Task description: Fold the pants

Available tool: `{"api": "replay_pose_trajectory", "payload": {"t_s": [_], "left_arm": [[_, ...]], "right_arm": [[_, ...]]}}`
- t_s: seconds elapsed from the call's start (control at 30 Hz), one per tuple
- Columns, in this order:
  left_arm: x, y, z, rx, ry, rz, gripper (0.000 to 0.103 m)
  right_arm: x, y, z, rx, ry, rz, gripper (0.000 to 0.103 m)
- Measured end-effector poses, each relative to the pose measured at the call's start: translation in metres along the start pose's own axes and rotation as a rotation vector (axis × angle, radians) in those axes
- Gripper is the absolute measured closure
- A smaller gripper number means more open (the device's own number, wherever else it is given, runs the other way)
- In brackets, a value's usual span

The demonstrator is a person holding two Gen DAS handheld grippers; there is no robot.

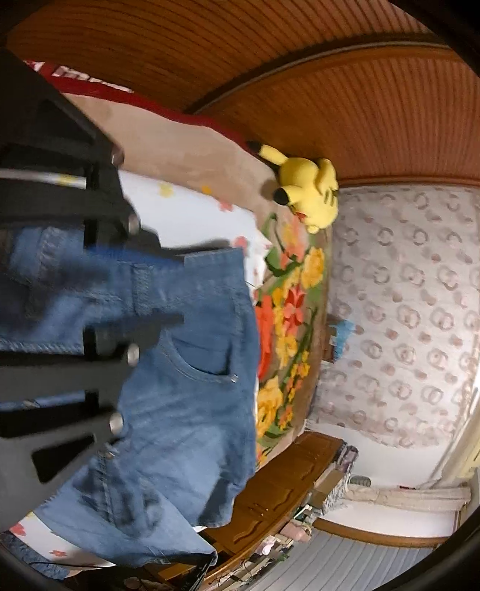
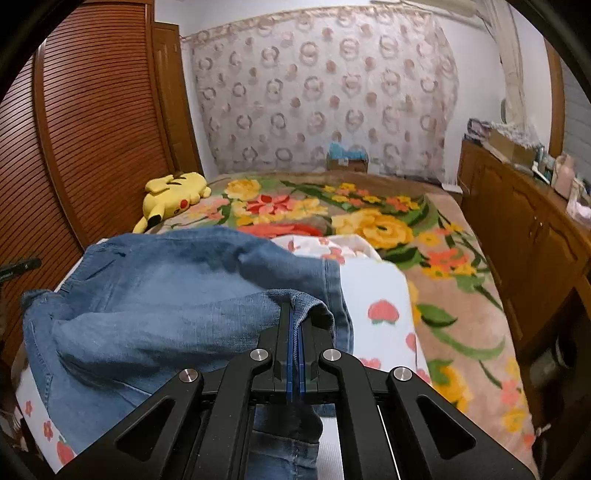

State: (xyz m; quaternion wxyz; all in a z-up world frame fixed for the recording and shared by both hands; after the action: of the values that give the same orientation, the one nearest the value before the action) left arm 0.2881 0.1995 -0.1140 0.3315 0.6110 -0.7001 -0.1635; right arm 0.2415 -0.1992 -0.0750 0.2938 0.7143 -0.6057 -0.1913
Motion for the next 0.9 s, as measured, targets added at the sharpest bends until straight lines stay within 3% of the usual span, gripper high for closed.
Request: {"api": "replay_pose_trajectory", "payload": {"t_s": [0.03, 0.1, 0.47, 0.6, 0.77, 0.87, 0.9], "left_arm": [[-0.001, 0.001, 0.004, -0.004, 0.004, 0.004, 0.060], [-0.002, 0.004, 0.012, -0.025, 0.012, 0.027, 0.057], [-0.013, -0.002, 0.051, -0.138, 0.084, 0.056, 0.056], [-0.020, -0.010, 0.062, -0.175, 0.105, 0.033, 0.056], [-0.025, -0.016, 0.066, -0.178, 0.127, 0.046, 0.056], [-0.022, -0.016, 0.063, -0.163, 0.109, 0.055, 0.065], [-0.019, -0.017, 0.064, -0.172, 0.097, 0.069, 0.073]], "right_arm": [[0.000, -0.002, 0.002, -0.006, 0.000, 0.003, 0.102], [-0.002, -0.002, 0.000, -0.013, 0.002, 0.006, 0.102], [-0.005, 0.008, -0.002, -0.017, -0.009, 0.000, 0.102], [-0.004, 0.009, 0.000, -0.019, -0.008, -0.005, 0.102], [-0.004, 0.010, 0.004, -0.022, -0.008, -0.008, 0.102], [-0.003, 0.010, 0.005, -0.028, -0.015, -0.013, 0.102], [-0.004, 0.011, 0.006, -0.030, -0.014, -0.015, 0.102]]}}
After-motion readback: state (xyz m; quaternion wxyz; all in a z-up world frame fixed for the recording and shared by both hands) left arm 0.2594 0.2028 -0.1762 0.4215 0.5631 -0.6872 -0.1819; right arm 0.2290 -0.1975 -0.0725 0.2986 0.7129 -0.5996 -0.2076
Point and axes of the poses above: each gripper's, at about its wrist camera, not at the fingertips, and y roughly against the way its jaws point, x to its right, z to its underside, the point moved 9 cm from there along -y, roughly the way its jaws point, and after that the axes turned 14 degrees about z, right-handed, at the moved point
